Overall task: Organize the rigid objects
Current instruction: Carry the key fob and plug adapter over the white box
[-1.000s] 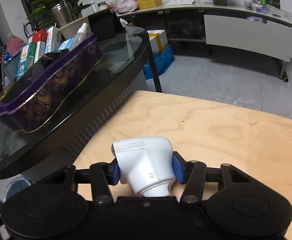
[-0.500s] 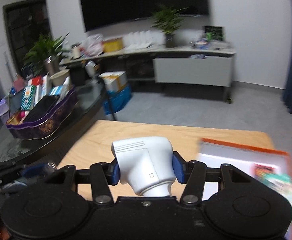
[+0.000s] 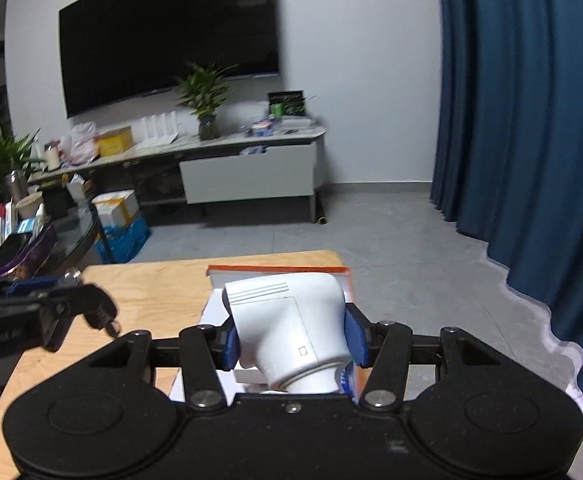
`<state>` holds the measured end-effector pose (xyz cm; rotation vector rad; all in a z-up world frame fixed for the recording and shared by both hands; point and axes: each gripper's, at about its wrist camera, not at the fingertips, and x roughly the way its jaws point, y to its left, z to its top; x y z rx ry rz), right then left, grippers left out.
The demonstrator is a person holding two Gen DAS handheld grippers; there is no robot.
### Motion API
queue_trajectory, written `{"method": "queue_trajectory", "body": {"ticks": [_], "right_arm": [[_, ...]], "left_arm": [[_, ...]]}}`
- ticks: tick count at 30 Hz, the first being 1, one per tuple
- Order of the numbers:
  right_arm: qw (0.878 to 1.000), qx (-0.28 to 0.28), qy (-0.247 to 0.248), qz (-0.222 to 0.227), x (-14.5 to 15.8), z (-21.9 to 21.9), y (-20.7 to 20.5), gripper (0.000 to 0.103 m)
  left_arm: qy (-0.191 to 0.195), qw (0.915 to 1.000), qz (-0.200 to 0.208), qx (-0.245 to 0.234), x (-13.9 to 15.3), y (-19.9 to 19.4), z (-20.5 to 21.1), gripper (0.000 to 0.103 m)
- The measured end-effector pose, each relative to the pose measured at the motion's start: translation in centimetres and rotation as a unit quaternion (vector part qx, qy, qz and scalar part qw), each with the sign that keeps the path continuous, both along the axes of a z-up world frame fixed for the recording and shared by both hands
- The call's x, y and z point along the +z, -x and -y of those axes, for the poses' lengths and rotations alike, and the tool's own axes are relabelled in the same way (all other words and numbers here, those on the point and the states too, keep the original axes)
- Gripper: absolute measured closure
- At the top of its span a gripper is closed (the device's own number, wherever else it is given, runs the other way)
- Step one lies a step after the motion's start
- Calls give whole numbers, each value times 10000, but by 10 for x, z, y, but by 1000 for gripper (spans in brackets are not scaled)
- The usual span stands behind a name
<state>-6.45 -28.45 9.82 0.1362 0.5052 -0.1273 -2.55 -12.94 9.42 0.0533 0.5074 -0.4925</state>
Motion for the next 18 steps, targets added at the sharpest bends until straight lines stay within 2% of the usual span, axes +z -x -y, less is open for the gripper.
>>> {"method": "queue_trajectory", "body": {"ticks": [6, 18], "right_arm": [[9997, -79, -234, -26, -13, 19, 14, 41], [9993, 74, -307, -200, -25, 18, 10, 41]], "left_arm": [[51, 9999, -86, -31, -12, 2, 20, 67], [-253, 9983, -360, 381, -23, 0, 24, 67]]}}
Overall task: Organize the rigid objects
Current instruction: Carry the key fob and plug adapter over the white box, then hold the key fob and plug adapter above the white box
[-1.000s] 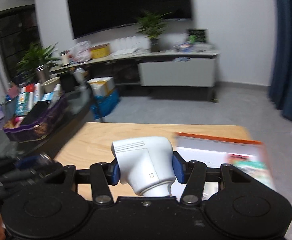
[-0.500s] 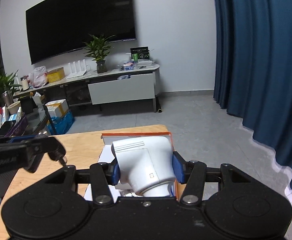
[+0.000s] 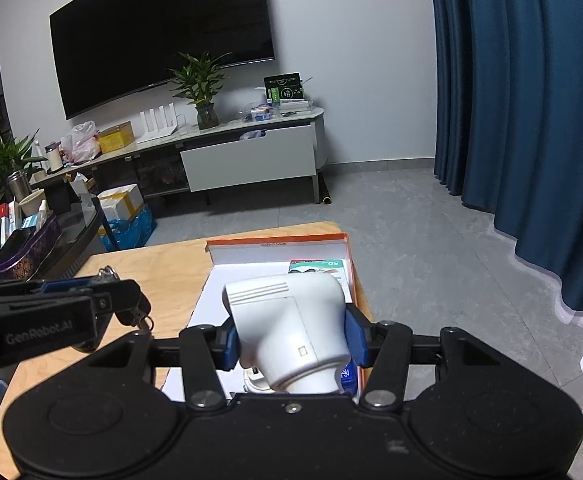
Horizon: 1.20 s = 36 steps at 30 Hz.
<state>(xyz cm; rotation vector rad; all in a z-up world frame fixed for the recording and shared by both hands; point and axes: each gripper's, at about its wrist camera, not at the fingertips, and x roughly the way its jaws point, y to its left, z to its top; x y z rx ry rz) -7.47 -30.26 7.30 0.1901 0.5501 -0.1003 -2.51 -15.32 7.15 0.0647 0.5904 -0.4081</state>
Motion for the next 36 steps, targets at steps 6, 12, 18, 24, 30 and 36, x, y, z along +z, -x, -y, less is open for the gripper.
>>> {"method": "queue_trajectory", "body": {"ticks": [6, 12, 18, 24, 30, 36], "right_arm": [[10000, 49, 29, 21, 0, 0, 2, 41], [10000, 40, 57, 28, 1, 0, 3, 41], [10000, 22, 53, 31, -1, -1, 5, 41], [10000, 8, 54, 25, -1, -2, 5, 41], [10000, 8, 56, 22, 0, -2, 5, 41], [10000, 26, 56, -19, 0, -3, 4, 41]], "left_arm": [[-22, 9999, -34, 135, 0, 3, -1, 67], [10, 9998, -73, 198, 0, 6, 1, 67], [0, 9997, -100, 216, -2, 7, 3, 67], [-13, 9996, -159, 252, -5, 5, 4, 67], [-15, 9994, -211, 258, -8, 3, 4, 67], [-20, 9993, -233, 284, -10, 2, 4, 67]]}}
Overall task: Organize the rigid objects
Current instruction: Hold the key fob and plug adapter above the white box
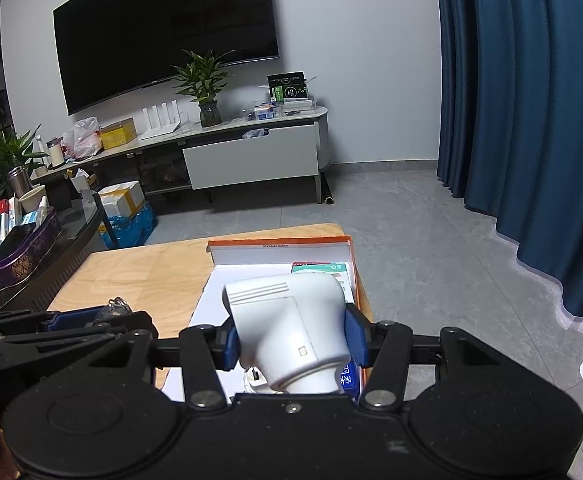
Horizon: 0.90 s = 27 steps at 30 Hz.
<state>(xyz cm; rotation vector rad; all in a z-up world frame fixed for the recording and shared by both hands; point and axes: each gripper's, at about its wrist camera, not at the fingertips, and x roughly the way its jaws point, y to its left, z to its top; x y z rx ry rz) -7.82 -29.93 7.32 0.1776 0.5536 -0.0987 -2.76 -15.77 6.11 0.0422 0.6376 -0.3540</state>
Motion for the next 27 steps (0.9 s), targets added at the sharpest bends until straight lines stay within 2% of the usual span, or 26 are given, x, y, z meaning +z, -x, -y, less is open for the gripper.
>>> {"method": "queue_trajectory", "body": {"ticks": [27], "right_arm": [[9999, 63, -5, -93, -6, -1, -8, 41]], "left_arm": [[10, 9999, -123, 67, -7, -3, 0, 67]]}}
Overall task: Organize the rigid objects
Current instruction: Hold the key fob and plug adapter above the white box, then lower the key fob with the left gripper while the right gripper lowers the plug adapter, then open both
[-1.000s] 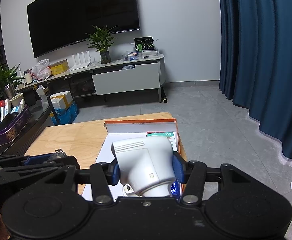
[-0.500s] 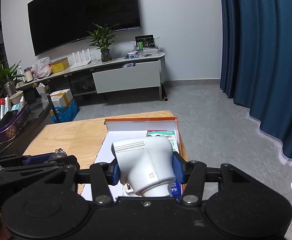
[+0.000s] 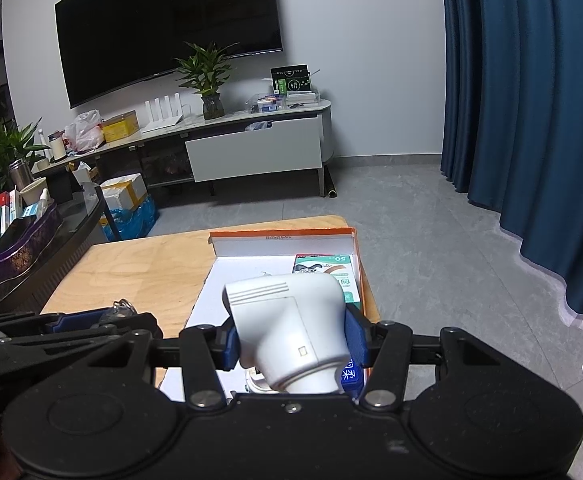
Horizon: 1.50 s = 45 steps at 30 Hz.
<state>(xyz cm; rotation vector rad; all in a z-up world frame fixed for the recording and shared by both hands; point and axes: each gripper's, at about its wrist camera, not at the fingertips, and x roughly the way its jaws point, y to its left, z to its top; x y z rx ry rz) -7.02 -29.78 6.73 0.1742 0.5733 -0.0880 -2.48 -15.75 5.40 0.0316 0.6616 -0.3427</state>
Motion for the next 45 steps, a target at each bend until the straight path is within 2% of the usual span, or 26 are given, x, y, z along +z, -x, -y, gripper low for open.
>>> {"method": "queue_trajectory", "body": {"ticks": [14, 25, 45], "right_arm": [[9998, -102, 25, -152, -6, 10, -6, 41], [9997, -168, -62, -147, -12, 17, 0, 41], [9991, -57, -38, -425, -28, 13, -7, 41]], "left_arm": [[170, 9995, -247, 87, -11, -9, -11, 67], [325, 9990, -255, 169, -5, -16, -18, 67], [-34, 9981, -606, -85, -39, -7, 0, 67]]}}
